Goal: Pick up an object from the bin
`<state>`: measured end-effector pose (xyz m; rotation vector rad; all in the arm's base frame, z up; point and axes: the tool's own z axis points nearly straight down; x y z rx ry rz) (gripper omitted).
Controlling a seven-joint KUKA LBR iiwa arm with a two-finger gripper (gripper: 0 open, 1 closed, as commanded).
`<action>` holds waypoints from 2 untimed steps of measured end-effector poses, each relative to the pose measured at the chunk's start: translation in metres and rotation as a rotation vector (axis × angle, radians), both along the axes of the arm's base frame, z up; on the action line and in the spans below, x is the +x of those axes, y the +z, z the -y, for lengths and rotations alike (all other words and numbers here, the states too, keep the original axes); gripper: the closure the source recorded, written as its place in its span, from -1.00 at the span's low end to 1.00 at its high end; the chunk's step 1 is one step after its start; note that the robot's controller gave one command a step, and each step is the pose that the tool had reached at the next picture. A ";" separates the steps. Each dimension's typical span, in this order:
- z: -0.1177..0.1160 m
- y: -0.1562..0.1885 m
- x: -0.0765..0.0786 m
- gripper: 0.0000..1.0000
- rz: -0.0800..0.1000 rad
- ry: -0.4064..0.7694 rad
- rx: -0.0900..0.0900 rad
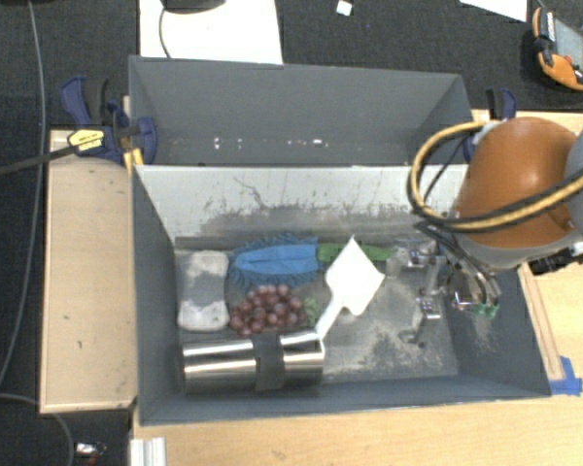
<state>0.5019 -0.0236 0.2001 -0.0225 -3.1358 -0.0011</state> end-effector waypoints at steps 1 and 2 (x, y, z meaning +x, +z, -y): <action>0.000 0.004 0.002 -1.00 0.009 0.002 -0.001; -0.041 -0.109 0.046 -1.00 0.009 0.313 0.000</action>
Offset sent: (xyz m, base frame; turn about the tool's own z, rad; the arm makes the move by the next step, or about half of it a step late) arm 0.0524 0.0477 -0.1301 -0.3640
